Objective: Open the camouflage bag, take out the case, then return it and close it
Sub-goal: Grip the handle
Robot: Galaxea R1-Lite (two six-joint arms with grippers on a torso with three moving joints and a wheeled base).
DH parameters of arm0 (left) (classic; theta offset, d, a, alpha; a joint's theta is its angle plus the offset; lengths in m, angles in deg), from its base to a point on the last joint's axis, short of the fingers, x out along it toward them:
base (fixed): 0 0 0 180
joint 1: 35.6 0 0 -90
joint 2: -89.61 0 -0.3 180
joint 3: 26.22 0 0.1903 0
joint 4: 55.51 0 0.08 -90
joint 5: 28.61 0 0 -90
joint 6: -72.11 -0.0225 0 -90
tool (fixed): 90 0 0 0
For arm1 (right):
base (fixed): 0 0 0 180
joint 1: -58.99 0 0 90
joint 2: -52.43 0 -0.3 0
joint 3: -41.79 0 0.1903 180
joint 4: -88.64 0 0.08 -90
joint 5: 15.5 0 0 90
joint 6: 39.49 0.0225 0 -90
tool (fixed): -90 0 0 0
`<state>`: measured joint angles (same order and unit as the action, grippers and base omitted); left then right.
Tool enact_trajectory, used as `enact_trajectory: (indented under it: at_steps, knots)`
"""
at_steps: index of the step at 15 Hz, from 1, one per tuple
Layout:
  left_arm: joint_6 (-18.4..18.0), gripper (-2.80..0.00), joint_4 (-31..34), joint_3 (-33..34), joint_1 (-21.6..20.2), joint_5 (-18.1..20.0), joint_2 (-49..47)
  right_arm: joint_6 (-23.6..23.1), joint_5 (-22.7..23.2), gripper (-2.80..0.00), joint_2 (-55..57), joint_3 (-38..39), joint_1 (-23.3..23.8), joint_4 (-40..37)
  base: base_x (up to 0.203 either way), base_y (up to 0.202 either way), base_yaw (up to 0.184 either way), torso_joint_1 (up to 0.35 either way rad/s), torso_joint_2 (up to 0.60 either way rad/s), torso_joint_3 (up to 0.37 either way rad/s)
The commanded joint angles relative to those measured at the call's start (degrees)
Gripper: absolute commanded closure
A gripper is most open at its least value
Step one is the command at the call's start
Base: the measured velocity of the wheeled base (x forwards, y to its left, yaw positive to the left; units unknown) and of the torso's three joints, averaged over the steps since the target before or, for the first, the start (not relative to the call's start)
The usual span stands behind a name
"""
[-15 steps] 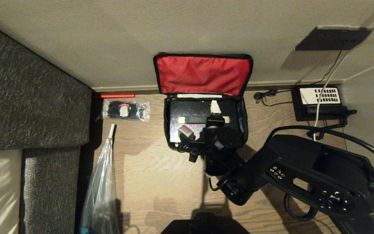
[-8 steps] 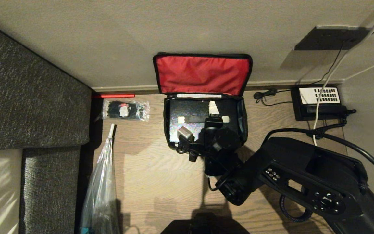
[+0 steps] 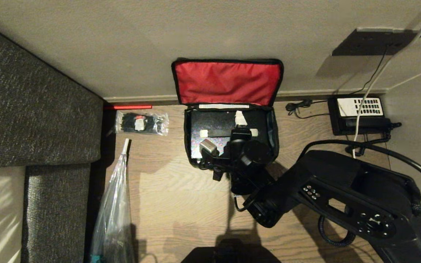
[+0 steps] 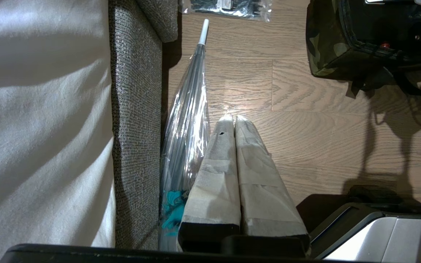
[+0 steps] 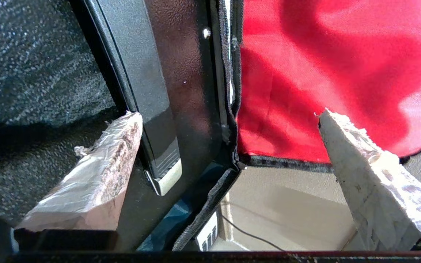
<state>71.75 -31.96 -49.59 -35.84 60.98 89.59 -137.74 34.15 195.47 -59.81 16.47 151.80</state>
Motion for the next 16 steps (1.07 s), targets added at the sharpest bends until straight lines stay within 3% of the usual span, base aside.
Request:
enact_trajectory:
  at_steps: [1,16]
  knots:
    - [0.0,0.0,0.0,0.2,0.0,0.0,0.2,-1.0,-0.4,-2.8,-1.9,0.1,0.1,0.0,0.0,0.0,0.0,0.0,0.0,0.0]
    - [0.0,0.0,0.0,0.2,0.0,0.0,0.2,-0.1,-0.6,-2.8,-3.7,4.5,-0.3,-1.7,0.0,0.0,0.0,0.0,0.0,0.0]
